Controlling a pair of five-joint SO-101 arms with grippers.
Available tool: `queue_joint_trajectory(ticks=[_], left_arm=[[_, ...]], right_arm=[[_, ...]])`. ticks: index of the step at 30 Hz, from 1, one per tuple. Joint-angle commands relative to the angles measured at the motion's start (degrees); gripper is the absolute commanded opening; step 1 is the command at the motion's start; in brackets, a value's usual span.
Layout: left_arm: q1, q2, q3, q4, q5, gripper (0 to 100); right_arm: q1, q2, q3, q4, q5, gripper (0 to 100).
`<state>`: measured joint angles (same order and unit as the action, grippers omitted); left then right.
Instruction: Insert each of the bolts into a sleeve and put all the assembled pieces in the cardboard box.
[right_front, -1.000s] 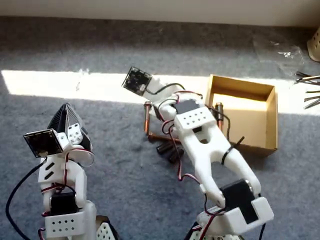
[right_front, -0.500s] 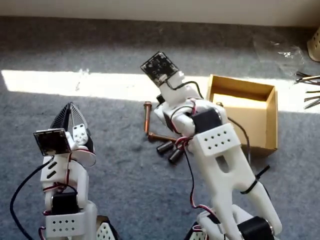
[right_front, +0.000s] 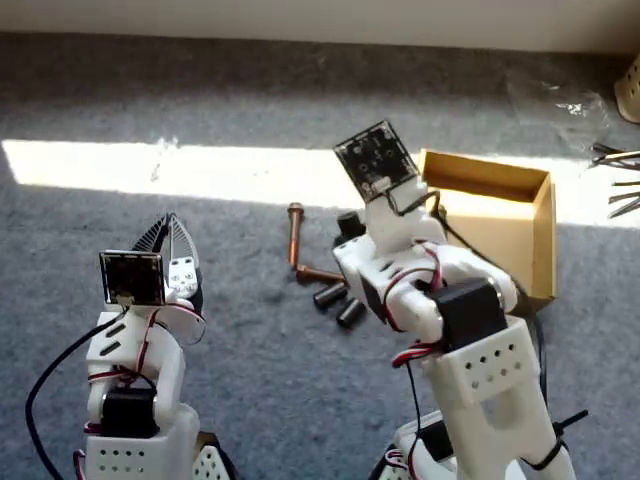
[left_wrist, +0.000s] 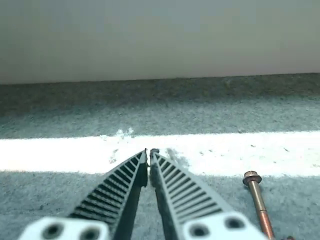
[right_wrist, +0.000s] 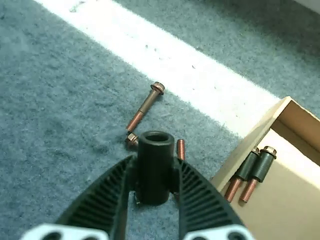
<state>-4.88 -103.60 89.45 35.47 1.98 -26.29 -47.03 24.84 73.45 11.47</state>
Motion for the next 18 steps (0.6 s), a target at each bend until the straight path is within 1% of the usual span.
queue_joint_trajectory(ticks=[1, 4, 9, 15, 18], left_arm=[[1.27, -0.13, -7.69, 0.7, -2.99, 3], [1.45, -0.04, -11.82, 1.58, -6.68, 3], [1.45, 1.54, -15.96, 4.04, -7.12, 3], [1.54, 15.43, -22.02, 4.04, -7.21, 3], [4.44, 22.64, -27.21, 4.22, -7.21, 3]], right_arm=[[3.74, -4.53, -0.04, 1.27, -0.53, 0.5], [6.99, -8.13, 3.21, 1.01, -0.53, 0.5], [8.04, -16.57, 11.65, -2.24, -0.53, 0.5], [8.04, -27.56, 22.02, -5.67, -0.53, 0.5], [8.22, -31.52, 27.56, -7.52, -0.53, 0.5]])
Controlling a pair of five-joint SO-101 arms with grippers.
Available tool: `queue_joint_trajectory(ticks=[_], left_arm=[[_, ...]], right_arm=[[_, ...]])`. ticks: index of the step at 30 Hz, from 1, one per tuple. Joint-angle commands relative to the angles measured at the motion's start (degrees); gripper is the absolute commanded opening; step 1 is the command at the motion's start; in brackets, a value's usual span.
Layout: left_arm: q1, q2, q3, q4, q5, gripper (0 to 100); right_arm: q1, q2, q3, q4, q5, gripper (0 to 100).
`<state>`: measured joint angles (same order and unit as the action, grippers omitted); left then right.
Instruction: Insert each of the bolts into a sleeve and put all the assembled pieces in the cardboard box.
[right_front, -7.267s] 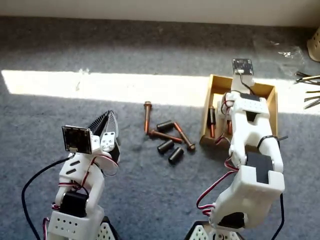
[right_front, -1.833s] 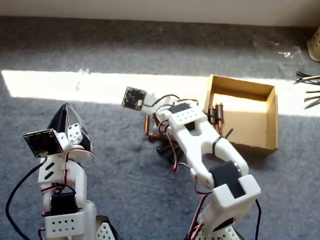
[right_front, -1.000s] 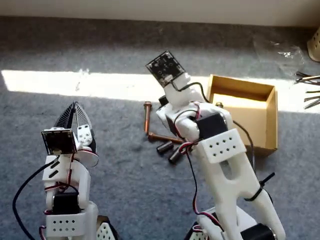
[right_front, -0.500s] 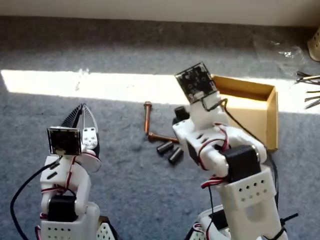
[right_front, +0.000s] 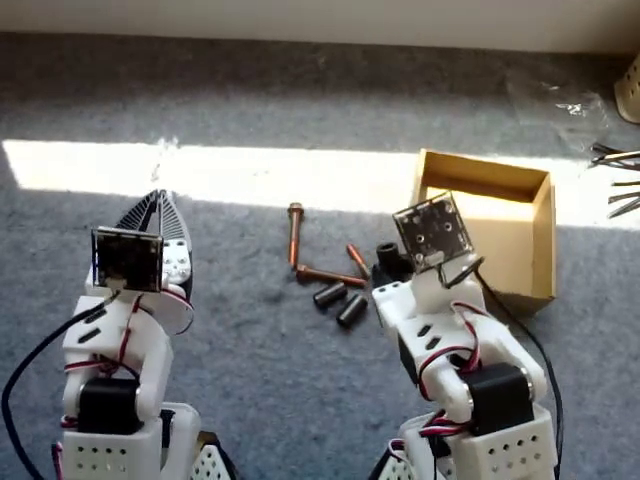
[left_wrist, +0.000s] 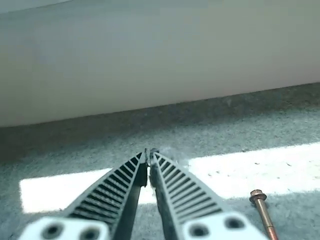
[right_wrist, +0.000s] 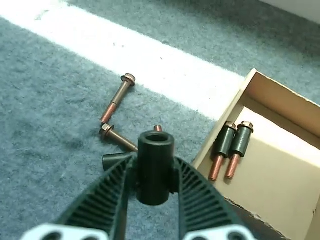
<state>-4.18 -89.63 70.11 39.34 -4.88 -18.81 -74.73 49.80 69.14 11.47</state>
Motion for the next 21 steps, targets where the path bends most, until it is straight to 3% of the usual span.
queue_joint_trajectory(ticks=[1, 6, 13, 21], left_arm=[[5.32, 10.95, -9.71, 1.05, -0.35, 3], [13.58, 22.02, -18.86, 6.59, -0.35, 3], [20.62, 39.08, -26.59, 6.95, -0.35, 3], [22.73, 58.95, -37.85, 6.77, 0.0, 3]], right_arm=[[0.75, -4.97, 4.7, -4.09, -0.53, 0.5], [0.75, -9.1, 12.7, -7.87, -0.53, 0.5], [0.75, -10.33, 18.42, -12.79, -4.31, 0.5], [1.36, -10.51, 24.04, -15.87, -8.88, 0.5]])
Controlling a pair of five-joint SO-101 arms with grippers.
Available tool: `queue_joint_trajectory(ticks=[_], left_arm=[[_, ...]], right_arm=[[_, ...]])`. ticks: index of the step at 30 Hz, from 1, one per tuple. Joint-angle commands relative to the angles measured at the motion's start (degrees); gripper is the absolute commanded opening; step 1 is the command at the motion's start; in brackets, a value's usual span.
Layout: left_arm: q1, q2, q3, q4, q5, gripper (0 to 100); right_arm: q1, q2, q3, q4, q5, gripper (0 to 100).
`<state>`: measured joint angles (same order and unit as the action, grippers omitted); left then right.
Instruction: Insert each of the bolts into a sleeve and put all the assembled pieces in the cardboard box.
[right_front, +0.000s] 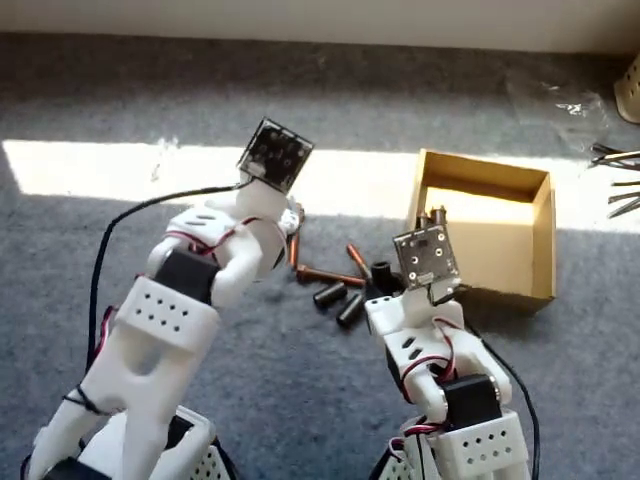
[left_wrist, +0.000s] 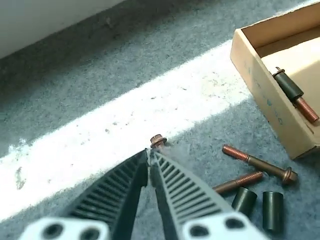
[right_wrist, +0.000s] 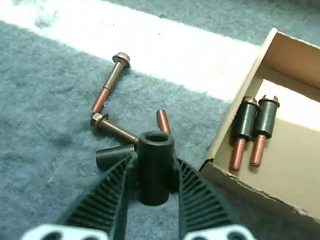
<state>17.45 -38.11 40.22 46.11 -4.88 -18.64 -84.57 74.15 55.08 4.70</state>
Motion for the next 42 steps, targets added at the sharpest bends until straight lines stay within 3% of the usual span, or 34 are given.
queue_joint_trajectory(ticks=[1, 7, 10, 20, 27, 33, 37, 42], left_arm=[[1.1, 9.45, -9.45, 0.0, 0.0, 3], [2.42, 19.91, -14.64, -3.16, 0.35, 3], [2.51, 24.57, -16.57, -3.69, 6.07, 3], [2.33, 37.58, -22.9, -3.25, 17.93, 4], [2.24, 44.7, -25.89, -3.25, 22.42, 4], [2.07, 49.19, -27.91, -3.25, 22.86, 4], [0.66, 49.45, -28.09, -3.25, 22.77, 12], [-1.01, 49.89, -28.0, -3.25, 22.77, 12]], right_arm=[[1.89, -0.66, -0.13, -1.89, -2.64, 0.5], [6.81, -0.66, 5.23, -9.45, -2.37, 0.5], [9.36, -0.66, 7.69, -13.05, -2.64, 0.5], [9.36, -0.66, 8.57, -13.85, -2.55, 0.5], [9.36, -0.66, 8.57, -13.85, -2.29, 0.5], [9.36, -0.66, 8.57, -13.85, -2.29, 0.5], [9.36, -0.66, 8.57, -13.85, -2.29, 0.5], [9.36, -0.66, 8.57, -13.85, -2.29, 0.5]])
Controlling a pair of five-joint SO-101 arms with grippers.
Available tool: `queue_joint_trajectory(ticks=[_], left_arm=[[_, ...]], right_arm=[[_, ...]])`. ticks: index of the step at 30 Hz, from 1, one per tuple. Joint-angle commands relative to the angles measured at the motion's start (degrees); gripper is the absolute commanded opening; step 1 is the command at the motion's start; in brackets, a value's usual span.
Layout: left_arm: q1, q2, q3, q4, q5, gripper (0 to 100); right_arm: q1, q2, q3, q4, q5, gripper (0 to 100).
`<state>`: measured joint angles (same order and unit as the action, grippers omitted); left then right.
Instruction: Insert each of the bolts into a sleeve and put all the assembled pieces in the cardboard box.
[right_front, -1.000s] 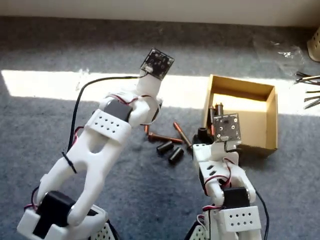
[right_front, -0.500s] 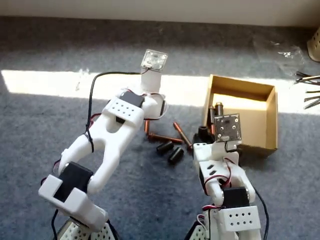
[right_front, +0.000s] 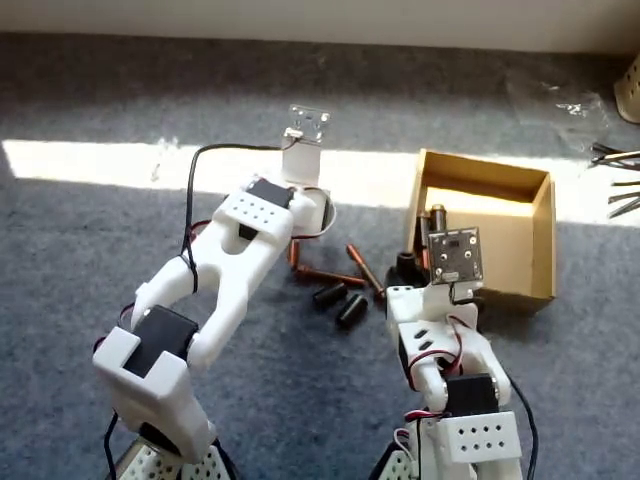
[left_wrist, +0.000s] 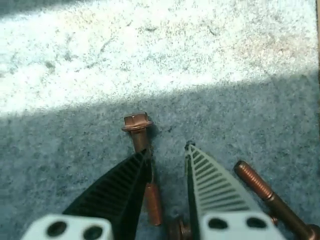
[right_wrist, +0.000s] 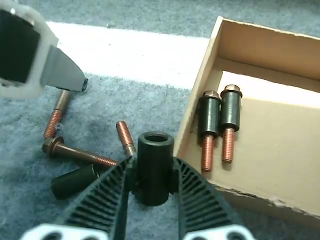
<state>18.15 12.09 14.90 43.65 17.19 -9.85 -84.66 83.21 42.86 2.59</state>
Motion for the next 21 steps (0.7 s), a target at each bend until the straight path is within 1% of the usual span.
queue_joint_trajectory(ticks=[1, 7, 17, 21], left_arm=[[-1.98, -0.31, -2.42, -0.79, 0.7, 12], [-3.82, -0.22, -2.24, -0.79, 0.62, 12], [-3.65, -0.04, -1.63, -0.97, 0.7, 12], [-3.91, 3.65, -1.8, -1.05, 0.7, 12]], right_arm=[[0.57, -0.57, -0.4, -1.63, -0.18, 0.5], [0.57, -0.57, -0.4, -1.63, -0.18, 0.5], [0.57, -0.57, -0.4, -1.63, -0.18, 0.5], [0.57, -0.57, -0.4, -1.63, -0.18, 0.5]])
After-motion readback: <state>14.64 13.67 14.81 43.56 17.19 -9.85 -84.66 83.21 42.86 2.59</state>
